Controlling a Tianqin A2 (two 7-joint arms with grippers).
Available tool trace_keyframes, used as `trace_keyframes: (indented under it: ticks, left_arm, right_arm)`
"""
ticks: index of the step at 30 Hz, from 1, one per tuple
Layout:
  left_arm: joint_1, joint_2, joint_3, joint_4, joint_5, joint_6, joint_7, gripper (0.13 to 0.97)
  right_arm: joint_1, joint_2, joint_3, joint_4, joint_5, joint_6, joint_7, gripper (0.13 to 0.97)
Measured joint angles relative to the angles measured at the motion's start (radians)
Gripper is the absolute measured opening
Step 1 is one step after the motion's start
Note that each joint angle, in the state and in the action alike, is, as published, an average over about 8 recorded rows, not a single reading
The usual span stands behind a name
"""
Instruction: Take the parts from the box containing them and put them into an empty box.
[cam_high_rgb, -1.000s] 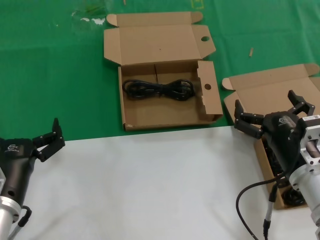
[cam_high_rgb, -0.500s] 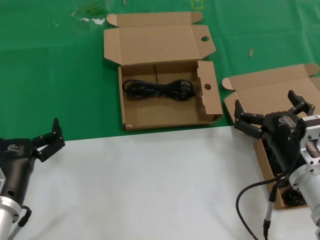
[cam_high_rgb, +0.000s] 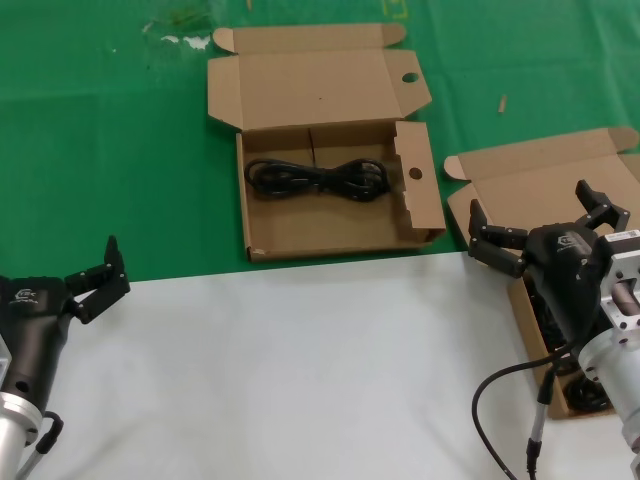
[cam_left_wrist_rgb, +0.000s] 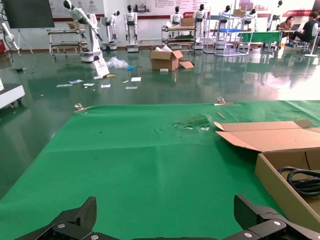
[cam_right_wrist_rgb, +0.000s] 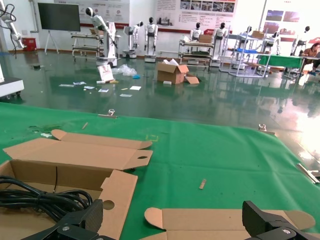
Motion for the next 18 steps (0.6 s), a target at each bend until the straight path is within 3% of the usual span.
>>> trace_keyframes:
  ticks: [18]
  left_arm:
    - [0.000, 0.000, 0.000, 0.000, 0.000, 0.000, 0.000, 0.966]
  right_arm:
    - [0.000, 0.000, 0.000, 0.000, 0.000, 0.000, 0.000, 0.966]
